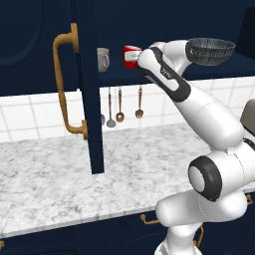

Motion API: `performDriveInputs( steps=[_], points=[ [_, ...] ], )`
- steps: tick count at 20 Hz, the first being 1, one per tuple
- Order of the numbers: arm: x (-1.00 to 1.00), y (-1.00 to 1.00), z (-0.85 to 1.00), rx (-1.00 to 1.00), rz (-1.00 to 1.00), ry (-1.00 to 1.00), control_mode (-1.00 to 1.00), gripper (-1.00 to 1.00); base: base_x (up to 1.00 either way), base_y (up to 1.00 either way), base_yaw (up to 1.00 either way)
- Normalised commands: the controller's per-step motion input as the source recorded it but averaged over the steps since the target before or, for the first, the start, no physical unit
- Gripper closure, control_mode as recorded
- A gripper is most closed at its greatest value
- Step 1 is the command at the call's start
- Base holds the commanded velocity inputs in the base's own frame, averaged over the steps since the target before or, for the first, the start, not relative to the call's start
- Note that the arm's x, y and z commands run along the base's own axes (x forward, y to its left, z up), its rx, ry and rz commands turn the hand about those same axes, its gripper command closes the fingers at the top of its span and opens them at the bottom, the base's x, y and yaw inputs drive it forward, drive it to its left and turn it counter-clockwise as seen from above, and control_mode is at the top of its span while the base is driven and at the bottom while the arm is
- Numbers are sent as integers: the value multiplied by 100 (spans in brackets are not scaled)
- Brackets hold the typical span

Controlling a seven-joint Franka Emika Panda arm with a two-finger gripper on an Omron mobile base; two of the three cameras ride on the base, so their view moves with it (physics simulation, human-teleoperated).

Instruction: Gather all objects into one cabinet and sort the glasses and bowls to opposite sides.

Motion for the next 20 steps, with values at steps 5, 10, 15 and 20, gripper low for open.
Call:
performDriveInputs(
  steps=[5, 10, 15, 20],
  points=[
    [-14, 3, 14, -2, 0, 3, -100, 100, 0, 0, 0],
    [-8, 13, 0, -5, 0, 2, -100, 100, 0, 0, 0],
    [-3, 23, 1, -4, 0, 2, -100, 100, 0, 0, 0],
    [-8, 32, 0, -4, 4, 0, -100, 100, 0, 0, 0]
  ],
)
